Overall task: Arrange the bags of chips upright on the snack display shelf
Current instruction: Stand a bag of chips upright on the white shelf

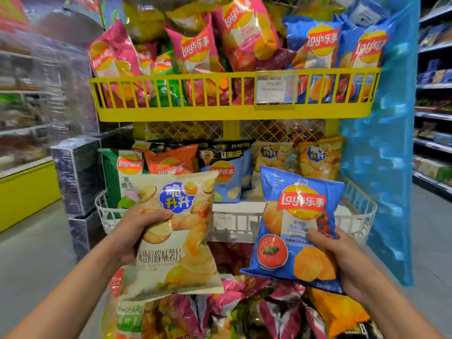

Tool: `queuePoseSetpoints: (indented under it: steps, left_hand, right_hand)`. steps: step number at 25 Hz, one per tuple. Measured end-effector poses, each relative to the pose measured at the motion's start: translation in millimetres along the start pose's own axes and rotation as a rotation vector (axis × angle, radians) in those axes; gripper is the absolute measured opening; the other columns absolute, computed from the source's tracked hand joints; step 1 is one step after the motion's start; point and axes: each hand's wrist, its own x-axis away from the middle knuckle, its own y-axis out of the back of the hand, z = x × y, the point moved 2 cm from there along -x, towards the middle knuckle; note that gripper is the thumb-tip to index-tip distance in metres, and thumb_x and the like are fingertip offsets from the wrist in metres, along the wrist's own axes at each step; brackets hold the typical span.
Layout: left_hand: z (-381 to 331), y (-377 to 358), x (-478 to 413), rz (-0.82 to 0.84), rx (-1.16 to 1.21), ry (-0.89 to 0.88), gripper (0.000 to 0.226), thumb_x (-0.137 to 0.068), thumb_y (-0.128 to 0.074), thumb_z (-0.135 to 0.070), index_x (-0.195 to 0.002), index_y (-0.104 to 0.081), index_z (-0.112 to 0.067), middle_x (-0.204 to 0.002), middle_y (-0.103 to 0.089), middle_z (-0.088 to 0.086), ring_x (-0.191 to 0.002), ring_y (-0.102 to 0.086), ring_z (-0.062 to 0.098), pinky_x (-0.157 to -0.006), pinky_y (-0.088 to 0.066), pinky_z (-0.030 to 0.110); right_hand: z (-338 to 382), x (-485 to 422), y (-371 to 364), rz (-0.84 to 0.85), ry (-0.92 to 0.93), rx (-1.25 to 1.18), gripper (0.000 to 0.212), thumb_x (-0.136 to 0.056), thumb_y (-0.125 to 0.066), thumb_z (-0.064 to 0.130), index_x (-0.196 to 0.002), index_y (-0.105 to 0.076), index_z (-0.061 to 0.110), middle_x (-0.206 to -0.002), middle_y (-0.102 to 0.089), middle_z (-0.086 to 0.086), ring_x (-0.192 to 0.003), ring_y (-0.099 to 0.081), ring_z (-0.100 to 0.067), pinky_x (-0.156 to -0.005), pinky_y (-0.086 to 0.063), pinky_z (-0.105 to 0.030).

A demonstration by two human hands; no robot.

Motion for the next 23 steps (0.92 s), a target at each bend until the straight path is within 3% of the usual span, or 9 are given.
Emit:
queuePoseSetpoints:
  steps: [2, 5, 7, 9, 11, 17, 19, 21, 23]
  left_hand:
    - [-3, 13, 1, -0.009, 0.014, 0.001, 0.087, -0.016, -0.098, -0.036, -0.093, -0.072, -0.003, -0.078, -0.077, 0.020, -0.057, -0.073, 0.030, -0.052, -0.060, 0.036]
    - [-4, 35, -1, -0.072, 0.037, -0.004, 0.083, -0.017, -0.098, -0.035, -0.091, -0.074, -0.007, -0.085, -0.077, 0.021, -0.062, -0.074, 0.032, -0.060, -0.062, 0.041]
    - [-6, 44, -1, -0.116, 0.063, -0.005, 0.073, -0.031, -0.096, -0.029, -0.097, -0.073, -0.007, -0.087, -0.077, 0.021, -0.063, -0.074, 0.032, -0.066, -0.062, 0.044]
    - [-10, 51, -3, -0.147, 0.103, -0.042, 0.049, -0.056, -0.085, -0.017, -0.101, -0.071, -0.005, -0.085, -0.077, 0.020, -0.060, -0.074, 0.030, -0.061, -0.062, 0.042]
    - [-16, 56, -5, -0.170, 0.140, -0.081, 0.037, -0.065, -0.075, -0.012, -0.101, -0.070, -0.005, -0.079, -0.078, 0.017, -0.057, -0.073, 0.028, -0.056, -0.062, 0.039]
    - [-28, 80, -9, -0.242, 0.143, -0.112, 0.058, -0.062, -0.080, -0.014, -0.117, -0.066, -0.003, -0.094, -0.077, 0.020, -0.067, -0.075, 0.030, -0.063, -0.061, 0.039]
    - [-30, 86, -11, -0.264, 0.161, -0.124, 0.059, -0.062, -0.078, -0.015, -0.118, -0.065, -0.004, -0.091, -0.078, 0.018, -0.065, -0.075, 0.029, -0.059, -0.060, 0.038]
    - [-31, 89, -11, -0.275, 0.173, -0.138, 0.054, -0.062, -0.076, -0.015, -0.115, -0.066, -0.006, -0.086, -0.079, 0.015, -0.063, -0.075, 0.027, -0.055, -0.060, 0.036]
    - [-30, 91, -8, -0.278, 0.180, -0.136, 0.052, -0.062, -0.076, -0.015, -0.112, -0.067, -0.005, -0.085, -0.079, 0.015, -0.063, -0.075, 0.027, -0.056, -0.060, 0.036]
  right_hand:
    - [6, -6, -7, 0.000, -0.011, -0.029, 0.049, -0.070, -0.076, 0.016, -0.117, -0.066, 0.008, -0.110, -0.074, -0.017, -0.096, -0.072, -0.039, -0.075, -0.062, -0.046]
    - [18, -22, -25, 0.017, -0.019, -0.039, 0.043, -0.072, -0.069, 0.009, -0.115, -0.067, 0.006, -0.107, -0.075, -0.018, -0.093, -0.072, -0.037, -0.068, -0.063, -0.041]
    - [24, -38, -42, 0.029, -0.014, -0.019, 0.045, -0.071, -0.072, 0.008, -0.115, -0.067, 0.005, -0.108, -0.074, -0.019, -0.089, -0.074, -0.033, -0.067, -0.062, -0.038]
    - [31, -63, -58, 0.007, 0.009, 0.008, 0.043, -0.074, -0.073, 0.005, -0.116, -0.066, 0.005, -0.106, -0.075, -0.017, -0.081, -0.075, -0.027, -0.064, -0.061, -0.035]
    - [42, -94, -69, 0.002, 0.026, -0.005, 0.043, -0.078, -0.071, 0.003, -0.120, -0.064, 0.004, -0.110, -0.074, -0.016, -0.080, -0.074, -0.025, -0.063, -0.061, -0.033]
    - [56, -168, -91, -0.017, 0.035, 0.019, 0.038, -0.085, -0.063, -0.002, -0.122, -0.061, 0.004, -0.111, -0.070, -0.017, -0.075, -0.074, -0.023, -0.062, -0.062, -0.035]
    - [42, -184, -104, -0.069, 0.043, 0.097, 0.041, -0.080, -0.068, -0.005, -0.120, -0.059, 0.002, -0.117, -0.067, -0.021, -0.081, -0.070, -0.029, -0.075, -0.060, -0.042]
    - [26, -194, -120, -0.091, 0.030, 0.197, 0.037, -0.075, -0.073, -0.007, -0.107, -0.057, 0.003, -0.114, -0.067, -0.021, -0.085, -0.067, -0.030, -0.080, -0.057, -0.044]
    - [9, -200, -135, -0.082, -0.010, 0.275, 0.034, -0.075, -0.073, -0.009, -0.091, -0.053, 0.012, -0.107, -0.065, -0.016, -0.084, -0.065, -0.027, -0.073, -0.056, -0.039]
